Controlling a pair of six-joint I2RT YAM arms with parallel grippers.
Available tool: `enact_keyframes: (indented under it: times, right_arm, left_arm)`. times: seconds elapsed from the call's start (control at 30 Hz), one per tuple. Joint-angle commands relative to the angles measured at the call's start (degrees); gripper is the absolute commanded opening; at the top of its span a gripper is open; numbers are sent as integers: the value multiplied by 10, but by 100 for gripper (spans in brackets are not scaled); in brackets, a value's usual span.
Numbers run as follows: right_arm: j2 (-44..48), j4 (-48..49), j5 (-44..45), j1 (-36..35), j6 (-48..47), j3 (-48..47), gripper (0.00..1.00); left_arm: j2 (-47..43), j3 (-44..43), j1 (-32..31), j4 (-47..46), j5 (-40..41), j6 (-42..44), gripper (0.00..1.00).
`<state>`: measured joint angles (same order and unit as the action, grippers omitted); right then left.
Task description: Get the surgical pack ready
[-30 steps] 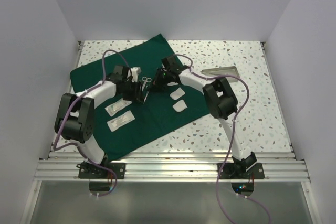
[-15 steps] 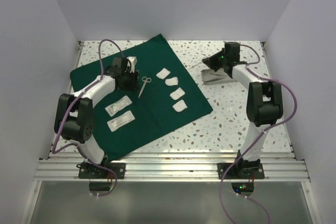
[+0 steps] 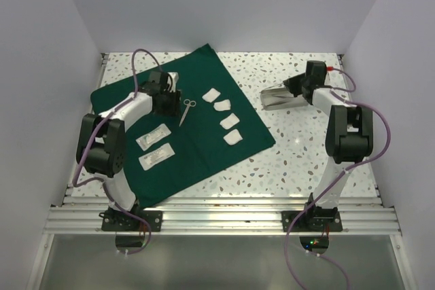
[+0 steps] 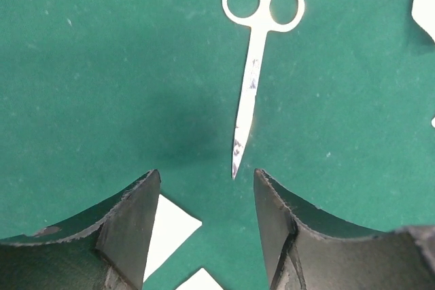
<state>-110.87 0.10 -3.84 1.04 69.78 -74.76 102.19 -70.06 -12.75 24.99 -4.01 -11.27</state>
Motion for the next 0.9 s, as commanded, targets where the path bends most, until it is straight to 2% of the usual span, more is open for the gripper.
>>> enact_keyframes:
  times: [0.0, 0.2, 0.27, 0.37, 0.4, 0.47, 0.6, 0.67, 0.73, 0.87]
  right_arm:
    - [-3, -21, 37, 9, -19, -24, 0]
    - [-26, -46, 47, 10, -26, -42, 0]
    - [-31, -42, 51, 10, -29, -43, 2]
    - [-38, -64, 45, 10, -37, -53, 4]
    - [-37, -79, 46, 11, -42, -56, 12]
    - [-29, -88, 48, 10, -47, -52, 19]
    - [-8, -141, 48, 10, -61, -50, 45]
    - [13, -157, 42, 10, -77, -47, 50]
    - [27, -185, 39, 7, -99, -57, 51]
    - [38, -295, 44, -6, -205, -129, 52]
  left_arm:
    - [19, -46, 2, 19, 15, -2, 62]
    - [40, -72, -3, 30, 31, -9, 63]
    - [48, -78, -5, 36, 38, -16, 68]
    - [58, -85, -12, 44, 38, -18, 69]
    - [59, -88, -16, 45, 38, -18, 69]
    - [65, -91, -23, 48, 38, -17, 69]
    - [72, -99, -28, 47, 38, -18, 69]
    - [80, -106, -29, 50, 38, -17, 69]
    - [84, -107, -29, 48, 38, -16, 69]
    - [97, -110, -32, 48, 62, -2, 67]
